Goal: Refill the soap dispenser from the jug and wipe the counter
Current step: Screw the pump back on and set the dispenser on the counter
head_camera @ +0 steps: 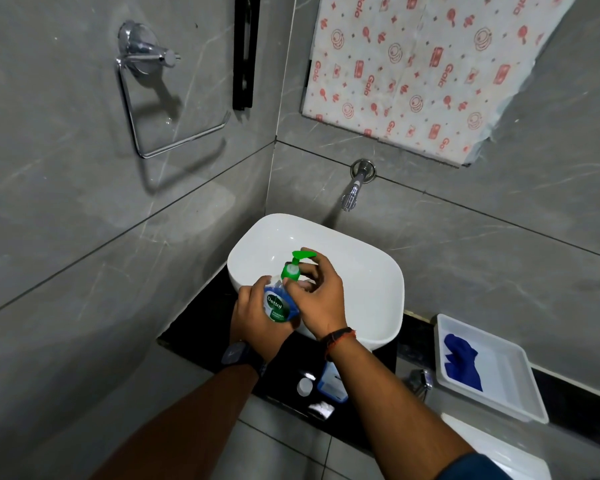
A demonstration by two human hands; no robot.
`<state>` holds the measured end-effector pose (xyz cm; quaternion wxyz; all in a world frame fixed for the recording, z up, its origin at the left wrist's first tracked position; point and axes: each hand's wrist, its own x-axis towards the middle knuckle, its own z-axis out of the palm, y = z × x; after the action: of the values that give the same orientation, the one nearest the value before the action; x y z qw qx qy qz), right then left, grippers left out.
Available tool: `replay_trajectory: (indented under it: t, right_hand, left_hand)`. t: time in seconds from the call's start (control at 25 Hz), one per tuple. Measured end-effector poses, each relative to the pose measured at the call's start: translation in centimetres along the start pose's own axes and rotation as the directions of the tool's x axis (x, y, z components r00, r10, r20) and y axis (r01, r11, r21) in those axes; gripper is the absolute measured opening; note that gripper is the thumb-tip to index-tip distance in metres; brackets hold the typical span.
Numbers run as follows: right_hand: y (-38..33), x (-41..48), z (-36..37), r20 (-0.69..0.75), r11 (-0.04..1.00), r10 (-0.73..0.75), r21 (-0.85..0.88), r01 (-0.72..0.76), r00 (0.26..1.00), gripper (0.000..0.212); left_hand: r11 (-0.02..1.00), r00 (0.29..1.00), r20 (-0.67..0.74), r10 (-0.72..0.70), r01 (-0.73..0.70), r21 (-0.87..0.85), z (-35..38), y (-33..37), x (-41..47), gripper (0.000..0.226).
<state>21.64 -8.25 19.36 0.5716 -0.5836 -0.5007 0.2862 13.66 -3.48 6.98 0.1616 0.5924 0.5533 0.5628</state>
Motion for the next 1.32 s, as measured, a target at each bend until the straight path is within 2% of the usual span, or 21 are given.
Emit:
replay_trajectory:
  t: [0.12,0.2,0.32,0.44,0.76,1.04,1.16,1.32]
  right_hand:
    - [-0.2,-0.1,0.1,-0.056,0.999,0.024,-0.040,-0.027,0.998,0.068]
    - [-0.2,-0.2,0.1,-0.026,0.999,0.026,-0.024,-0.027,0.999,0.079]
    - [-0.2,-0.3,0.3,-0.028,1.000,0.004,-0.013,-0.004,1.000,0.078]
    - [-0.3,-0.5,0.5,-0.028,0.999,0.004,-0.035,-0.004,1.000,0.087]
    - [-0.2,-0.5,0.5,-0.060,0.998,-0.042,-0.042,0.040,0.997,0.079]
    - [-0.4,-0.5,0.5,-0.076,0.999,-0.013,-0.049,0.009,0.997,0.078]
    - [-0.1,-0.7,0.7,-0.018,1.000,0.019,-0.009,-0.020,1.000,0.076]
    - [-0.3,-0.6,0.8,-0.065,0.998,0.010,-0.054,-0.014,0.998,0.077]
  left_hand:
    - [1.000,1.000,0.001,-0.012,0.012,-0.012,-0.1,0.3,0.1,0.051]
    - [1.000,1.000,0.019,-0.012,0.012,-0.004,-0.4,0.5,0.1,0.049]
    - [1.000,0.998,0.055,-0.002,0.001,0.001,-1.0,0.9,0.1,0.060]
    - [1.000,0.997,0.075,0.016,-0.017,0.010,-1.6,1.4,0.2,0.059]
    - [0.999,0.994,0.103,0.048,-0.050,0.018,-2.8,2.3,0.7,0.069]
    - [0.999,0.998,0.051,0.035,-0.037,0.036,-2.7,2.8,0.5,0.062]
    - [0.999,0.999,0.001,0.036,-0.036,0.022,-2.6,3.4,0.4,0.053]
    - [0.999,0.999,0.031,0.034,-0.035,0.019,-2.9,3.3,0.6,0.058]
